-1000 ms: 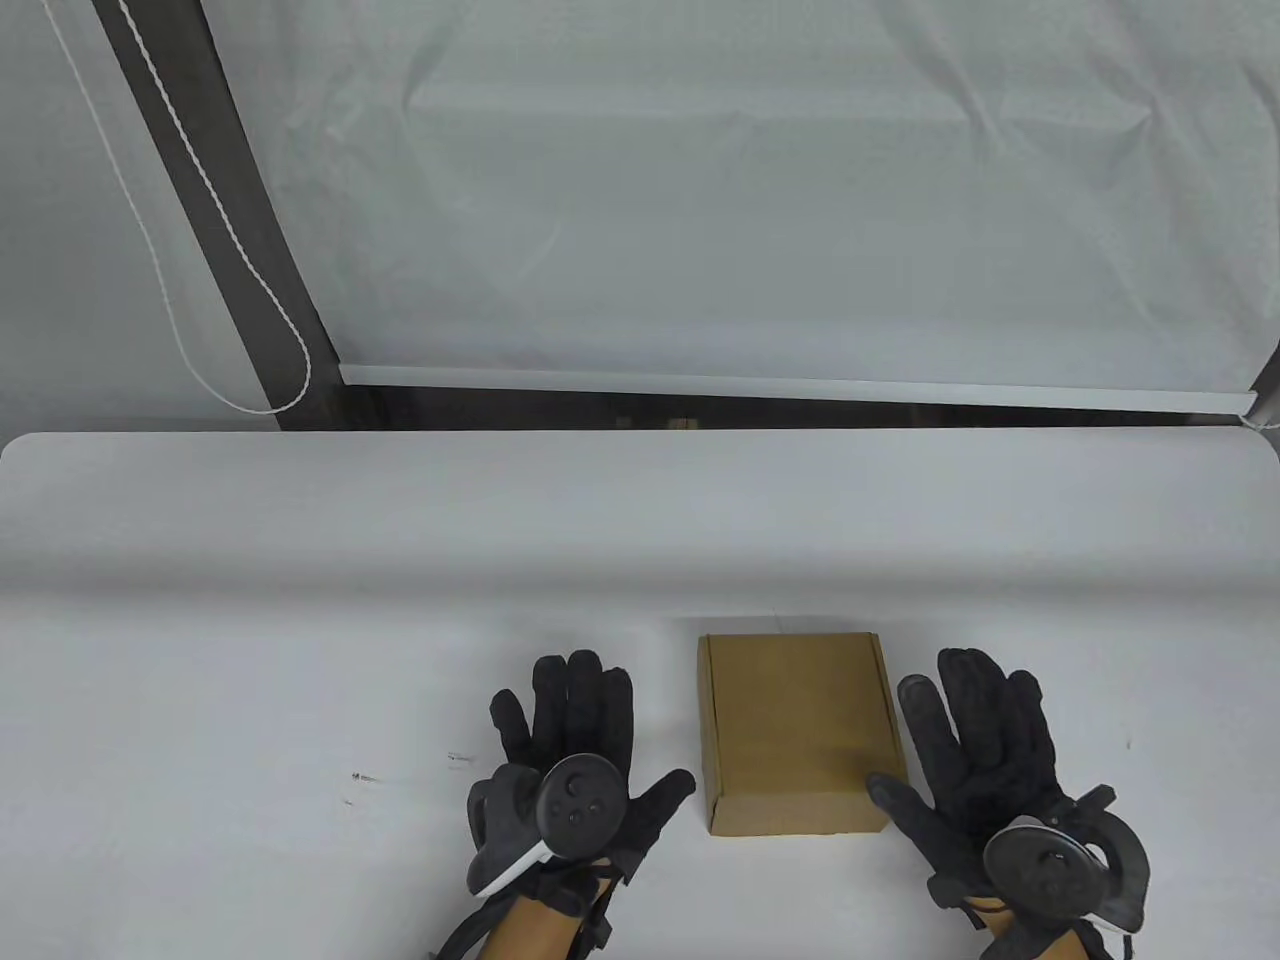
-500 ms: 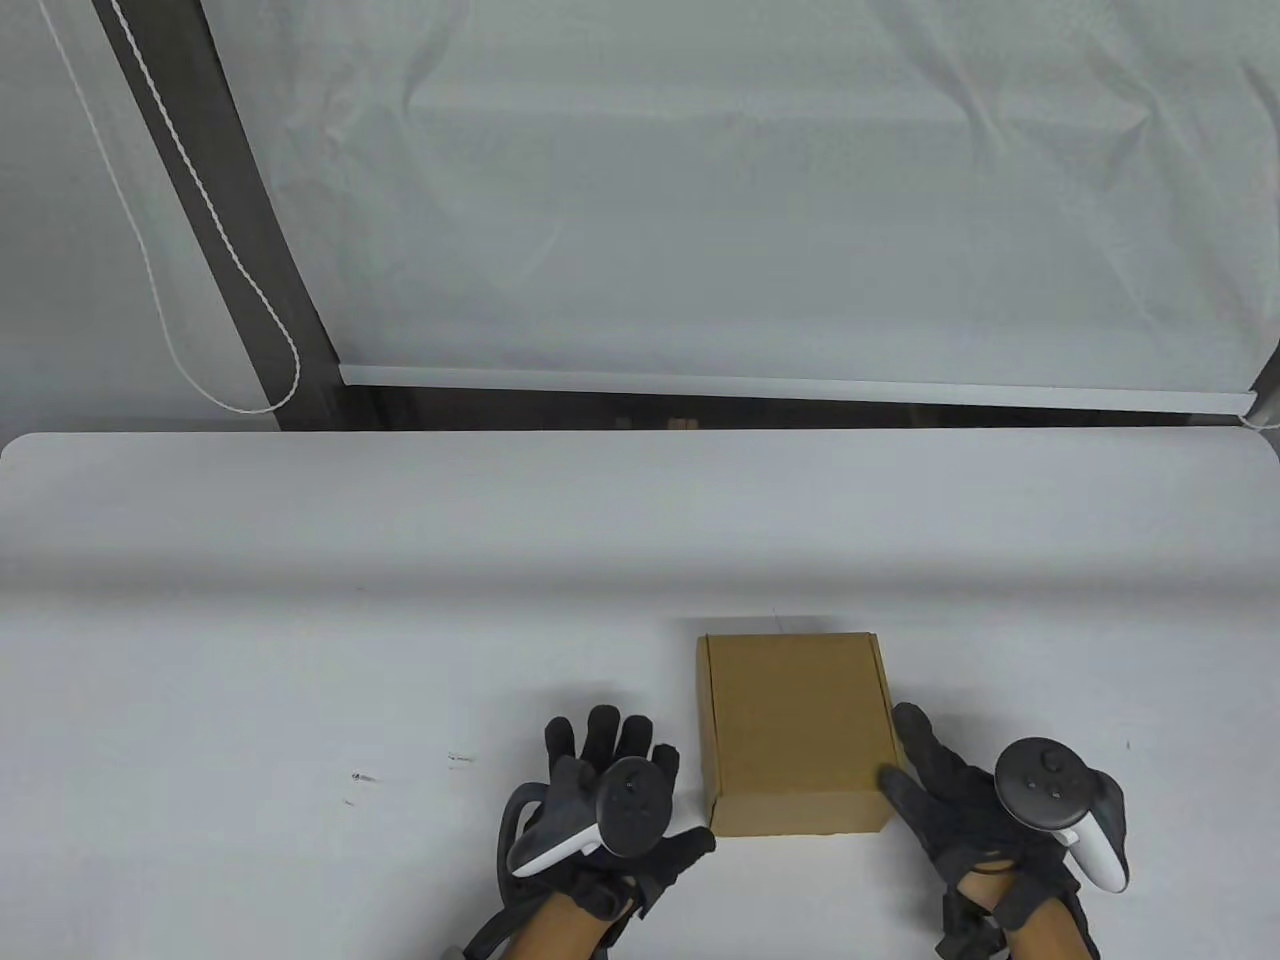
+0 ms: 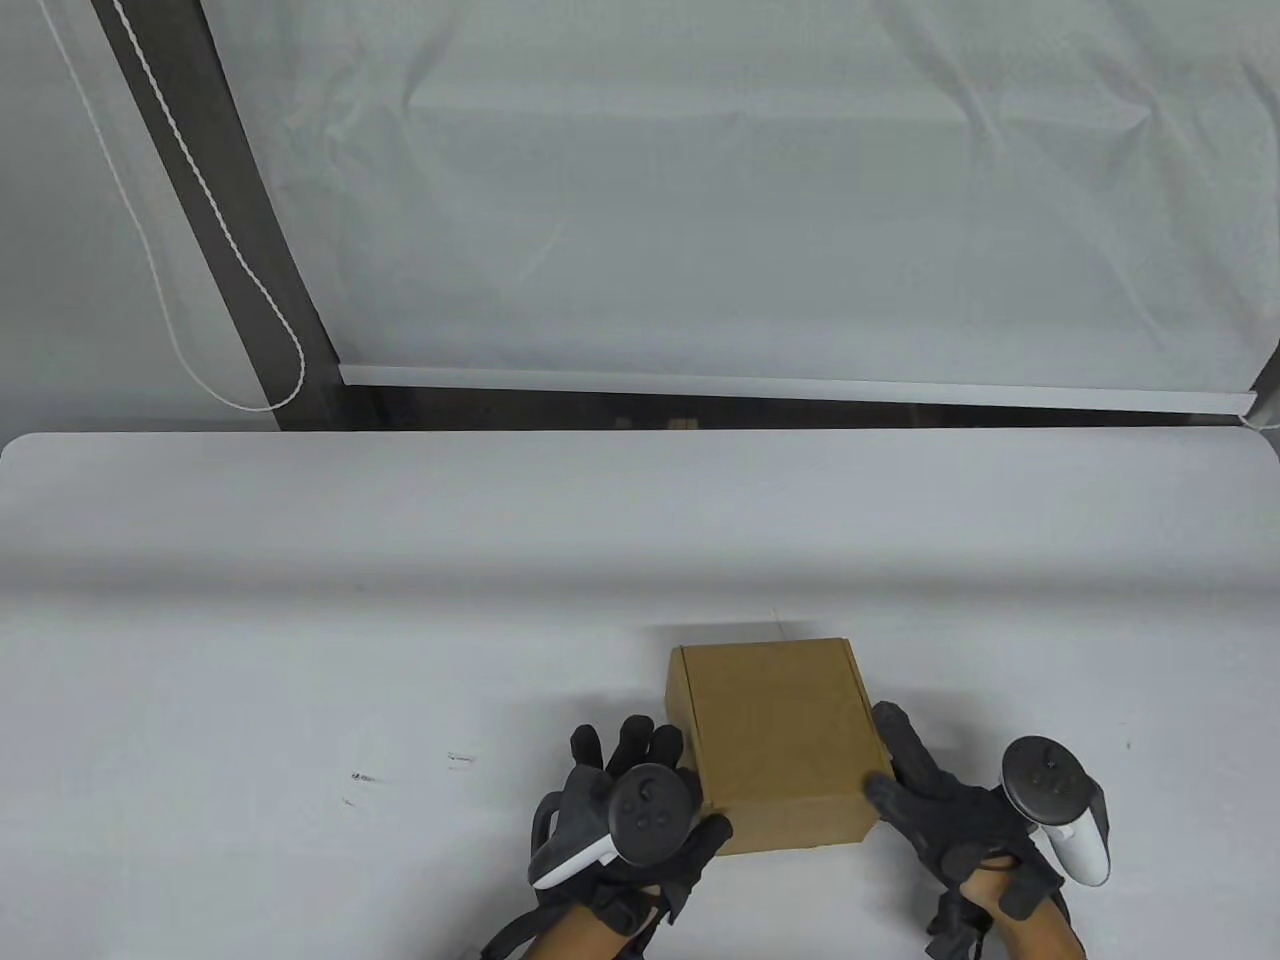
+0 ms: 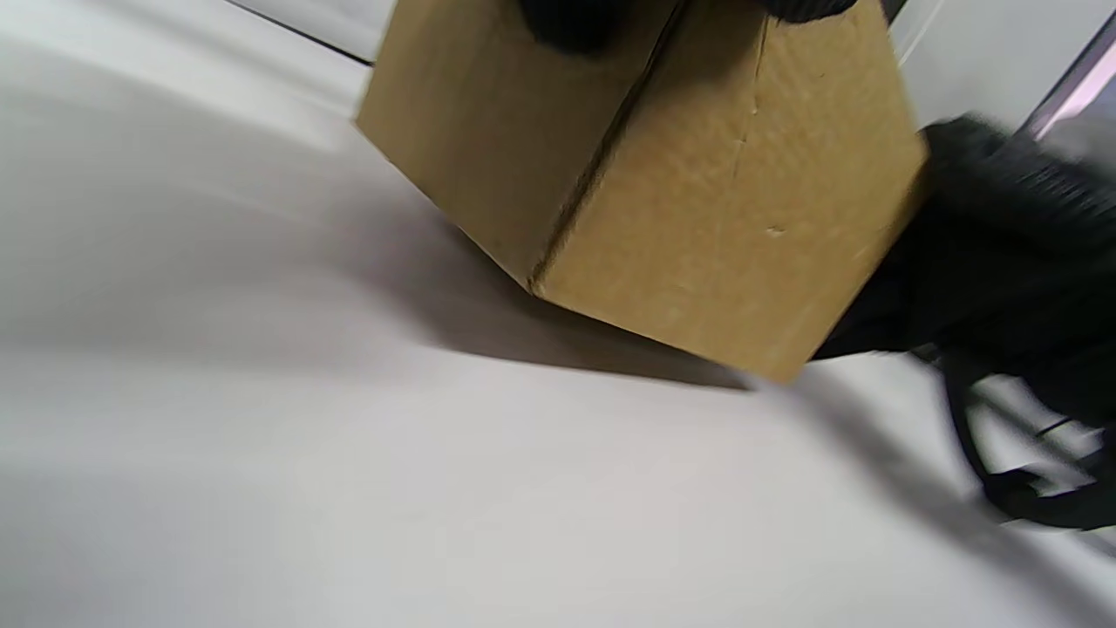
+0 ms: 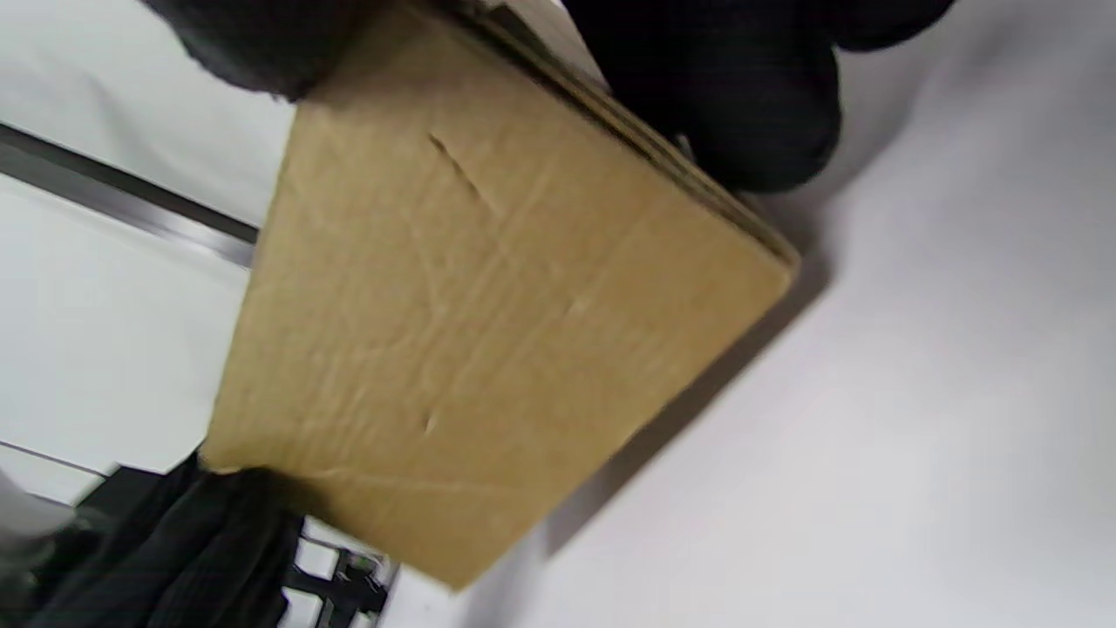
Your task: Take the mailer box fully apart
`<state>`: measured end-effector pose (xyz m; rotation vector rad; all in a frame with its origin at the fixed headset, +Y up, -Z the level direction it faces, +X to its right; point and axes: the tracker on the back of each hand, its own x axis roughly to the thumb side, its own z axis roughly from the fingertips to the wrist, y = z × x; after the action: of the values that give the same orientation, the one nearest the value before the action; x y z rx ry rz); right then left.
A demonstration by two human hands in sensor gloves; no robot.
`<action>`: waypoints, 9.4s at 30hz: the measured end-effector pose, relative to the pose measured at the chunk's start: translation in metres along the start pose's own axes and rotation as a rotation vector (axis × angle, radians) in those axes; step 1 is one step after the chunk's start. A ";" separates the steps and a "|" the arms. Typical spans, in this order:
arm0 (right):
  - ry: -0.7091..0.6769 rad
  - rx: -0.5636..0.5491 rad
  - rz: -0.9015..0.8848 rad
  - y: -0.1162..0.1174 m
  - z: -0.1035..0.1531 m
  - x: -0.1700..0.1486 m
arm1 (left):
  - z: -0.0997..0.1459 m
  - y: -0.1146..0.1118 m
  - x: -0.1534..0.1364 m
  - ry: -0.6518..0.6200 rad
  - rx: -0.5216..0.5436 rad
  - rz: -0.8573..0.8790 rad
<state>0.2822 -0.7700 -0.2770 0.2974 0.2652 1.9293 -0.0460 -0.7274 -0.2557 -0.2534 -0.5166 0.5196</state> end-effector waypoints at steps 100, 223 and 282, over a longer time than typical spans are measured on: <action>-0.087 0.105 -0.618 0.048 -0.004 0.001 | 0.014 0.024 -0.051 -0.181 0.363 0.933; -0.186 0.299 0.407 0.089 0.007 0.078 | -0.001 0.004 0.008 -0.333 0.032 0.051; -0.164 0.178 0.779 0.079 -0.001 0.067 | 0.023 0.031 -0.111 0.321 0.221 0.528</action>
<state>0.1887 -0.7368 -0.2468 0.7580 0.2290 2.6290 -0.1532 -0.7582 -0.2918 -0.2551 -0.0688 1.0221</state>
